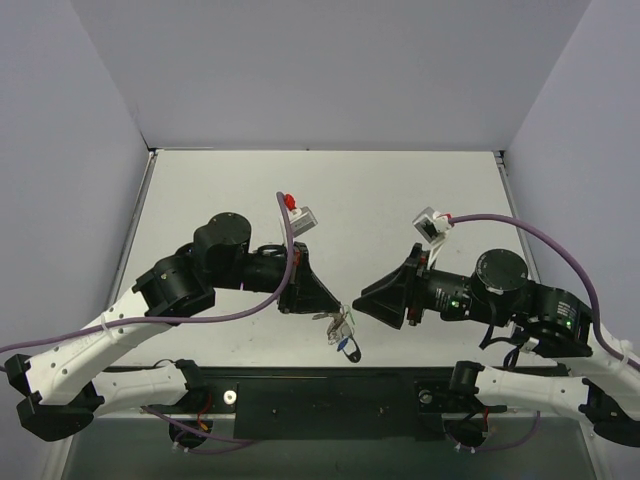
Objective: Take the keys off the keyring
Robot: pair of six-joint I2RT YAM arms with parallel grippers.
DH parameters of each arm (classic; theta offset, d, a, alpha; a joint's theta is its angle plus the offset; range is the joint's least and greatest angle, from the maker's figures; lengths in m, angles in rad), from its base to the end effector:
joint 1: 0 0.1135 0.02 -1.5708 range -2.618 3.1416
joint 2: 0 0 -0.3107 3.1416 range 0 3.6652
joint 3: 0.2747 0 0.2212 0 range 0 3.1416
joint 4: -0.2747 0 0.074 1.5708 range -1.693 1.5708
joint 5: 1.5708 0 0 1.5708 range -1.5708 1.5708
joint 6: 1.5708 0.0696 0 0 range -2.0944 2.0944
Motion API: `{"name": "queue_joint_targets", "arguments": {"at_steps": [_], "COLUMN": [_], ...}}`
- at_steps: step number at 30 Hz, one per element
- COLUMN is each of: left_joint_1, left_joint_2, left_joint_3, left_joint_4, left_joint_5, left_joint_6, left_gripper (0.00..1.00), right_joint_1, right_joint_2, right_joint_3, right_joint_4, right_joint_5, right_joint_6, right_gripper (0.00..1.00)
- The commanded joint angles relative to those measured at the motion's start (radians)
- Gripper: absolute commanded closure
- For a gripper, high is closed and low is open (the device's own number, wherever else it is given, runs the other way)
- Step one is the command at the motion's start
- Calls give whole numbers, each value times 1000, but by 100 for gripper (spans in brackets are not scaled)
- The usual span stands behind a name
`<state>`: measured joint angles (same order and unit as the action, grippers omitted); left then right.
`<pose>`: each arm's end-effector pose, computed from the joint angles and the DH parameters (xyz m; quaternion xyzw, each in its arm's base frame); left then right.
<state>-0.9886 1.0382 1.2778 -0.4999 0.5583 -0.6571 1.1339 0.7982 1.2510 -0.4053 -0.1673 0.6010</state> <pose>0.0700 -0.1734 0.4557 0.2914 0.7241 -0.5780 0.2382 0.0364 0.1053 0.4899 -0.2394 0.6475 0.5873 0.4225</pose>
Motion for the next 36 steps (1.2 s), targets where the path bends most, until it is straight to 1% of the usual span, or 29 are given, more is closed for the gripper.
{"name": "queue_joint_targets", "arguments": {"at_steps": [1, 6, 14, 24, 28, 29, 31, 32, 36], "left_joint_1": [-5, -4, -4, -4, -5, -4, -4, -4, -4], "left_joint_2": [-12, -9, -15, -17, -21, -23, -24, -24, -46], "left_joint_3": [60, 61, 69, 72, 75, 75, 74, 74, 61], "left_joint_4": [31, 31, 35, 43, 49, 52, 58, 64, 110], "left_joint_5": [49, 57, 63, 65, 68, 69, 69, 71, 80], "left_joint_6": [34, 40, 43, 40, 36, 33, 30, 25, -6], "left_gripper": [100, 100, 100, 100, 100, 100, 100, 100, 100], "right_joint_1": [7, 6, 10, 23, 29, 30, 32, 33, 38], "right_joint_2": [25, 35, 47, 55, 59, 58, 58, 59, 45], "right_joint_3": [-8, -21, -36, -50, -53, -51, -53, -53, -68], "right_joint_4": [80, 91, 88, 95, 95, 94, 95, 95, 112], "right_joint_5": [-95, -109, -124, -130, -130, -129, -126, -118, -103], "right_joint_6": [-12, -10, -7, -1, -3, -3, -4, -3, 5], "right_gripper": [62, 63, 68, 80, 82, 83, 90, 100, 100]}}
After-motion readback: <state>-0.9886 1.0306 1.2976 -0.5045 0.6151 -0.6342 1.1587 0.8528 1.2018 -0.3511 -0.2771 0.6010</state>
